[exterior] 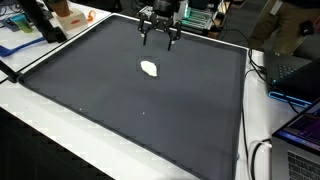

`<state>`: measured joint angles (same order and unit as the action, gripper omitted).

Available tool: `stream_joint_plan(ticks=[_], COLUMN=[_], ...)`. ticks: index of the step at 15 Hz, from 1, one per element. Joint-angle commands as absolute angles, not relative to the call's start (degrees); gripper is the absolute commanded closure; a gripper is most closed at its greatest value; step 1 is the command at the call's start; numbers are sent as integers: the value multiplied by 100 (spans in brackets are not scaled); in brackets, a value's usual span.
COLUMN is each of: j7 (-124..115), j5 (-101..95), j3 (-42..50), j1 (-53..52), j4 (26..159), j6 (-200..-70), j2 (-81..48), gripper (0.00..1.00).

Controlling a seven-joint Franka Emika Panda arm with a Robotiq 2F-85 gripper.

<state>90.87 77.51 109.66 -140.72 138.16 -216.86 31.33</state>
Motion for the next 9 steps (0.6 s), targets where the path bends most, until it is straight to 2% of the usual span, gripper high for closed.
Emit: stream_joint_plan(ticks=[1,9], j7=[9552,10778], j5=[8938,10227], j3=[10846,10730], j1=[-14072,-13970], j4=[13397,12098], j6=[-21800,-22886], j2=[3051,3915], gripper=[0,0])
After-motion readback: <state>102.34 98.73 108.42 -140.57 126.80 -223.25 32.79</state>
